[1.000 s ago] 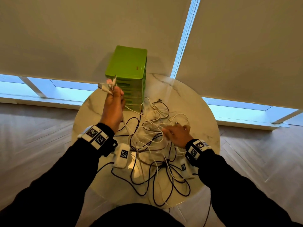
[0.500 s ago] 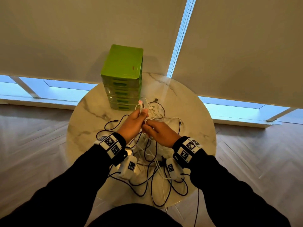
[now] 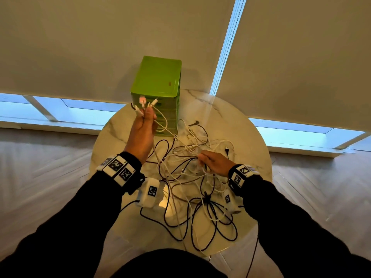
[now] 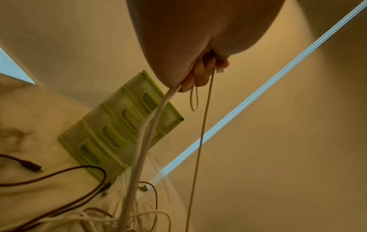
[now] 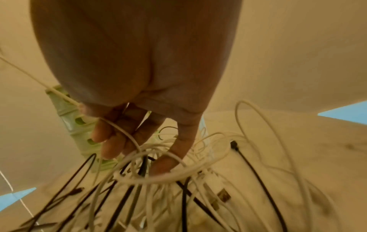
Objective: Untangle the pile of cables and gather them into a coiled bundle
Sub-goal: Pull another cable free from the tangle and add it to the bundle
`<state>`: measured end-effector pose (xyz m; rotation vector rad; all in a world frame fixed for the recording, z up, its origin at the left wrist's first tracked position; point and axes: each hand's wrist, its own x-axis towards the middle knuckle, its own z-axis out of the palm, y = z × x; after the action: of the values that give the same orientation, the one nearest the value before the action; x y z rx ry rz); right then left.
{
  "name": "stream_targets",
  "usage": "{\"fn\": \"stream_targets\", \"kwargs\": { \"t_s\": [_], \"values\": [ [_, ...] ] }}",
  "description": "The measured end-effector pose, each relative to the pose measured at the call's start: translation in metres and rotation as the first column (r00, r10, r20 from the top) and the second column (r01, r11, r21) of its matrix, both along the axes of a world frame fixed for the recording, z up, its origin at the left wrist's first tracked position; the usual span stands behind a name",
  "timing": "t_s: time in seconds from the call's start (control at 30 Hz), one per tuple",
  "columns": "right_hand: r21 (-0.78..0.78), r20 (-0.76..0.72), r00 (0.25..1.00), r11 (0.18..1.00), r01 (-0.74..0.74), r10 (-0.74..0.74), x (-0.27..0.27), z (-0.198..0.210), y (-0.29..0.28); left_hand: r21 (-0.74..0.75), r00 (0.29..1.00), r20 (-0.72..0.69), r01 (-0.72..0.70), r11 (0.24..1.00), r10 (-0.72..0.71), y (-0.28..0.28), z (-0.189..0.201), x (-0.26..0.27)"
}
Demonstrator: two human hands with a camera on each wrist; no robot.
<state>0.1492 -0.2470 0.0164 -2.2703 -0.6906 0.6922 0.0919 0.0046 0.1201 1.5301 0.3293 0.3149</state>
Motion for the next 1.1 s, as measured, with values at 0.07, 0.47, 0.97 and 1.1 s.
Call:
{"fn": "stream_targets", "kwargs": {
  "t_s": [0.07, 0.47, 0.97, 1.1],
  "values": [
    [-0.056, 0.066, 0.998, 0.998, -0.005, 0.009, 0.007, -0.003, -0.009, 0.026, 1.0, 0.004, -0.016, 1.0, 0.016, 0.004, 0.0, -0.002],
    [0.391, 0.234, 0.95, 0.915, 0.101, -0.205, -0.009, 0.072, 0.056, 0.121, 0.946, -0.196, 0.284, 0.951, -0.258, -0.036, -0.035, -0.01],
    [-0.076, -0.036, 0.999, 0.997, -0.032, 0.029, -0.04, -0.003, 0.037, -0.031, 0.982, -0.107, 0.151, 0.988, -0.154, -0.025, -0.013, -0.004],
    [-0.092, -0.075, 0.997, 0.996, 0.003, -0.01, -0.042, -0.009, 0.023, -0.011, 0.999, -0.029, 0.029, 1.0, -0.029, 0.003, 0.006, 0.002]
  ]
}}
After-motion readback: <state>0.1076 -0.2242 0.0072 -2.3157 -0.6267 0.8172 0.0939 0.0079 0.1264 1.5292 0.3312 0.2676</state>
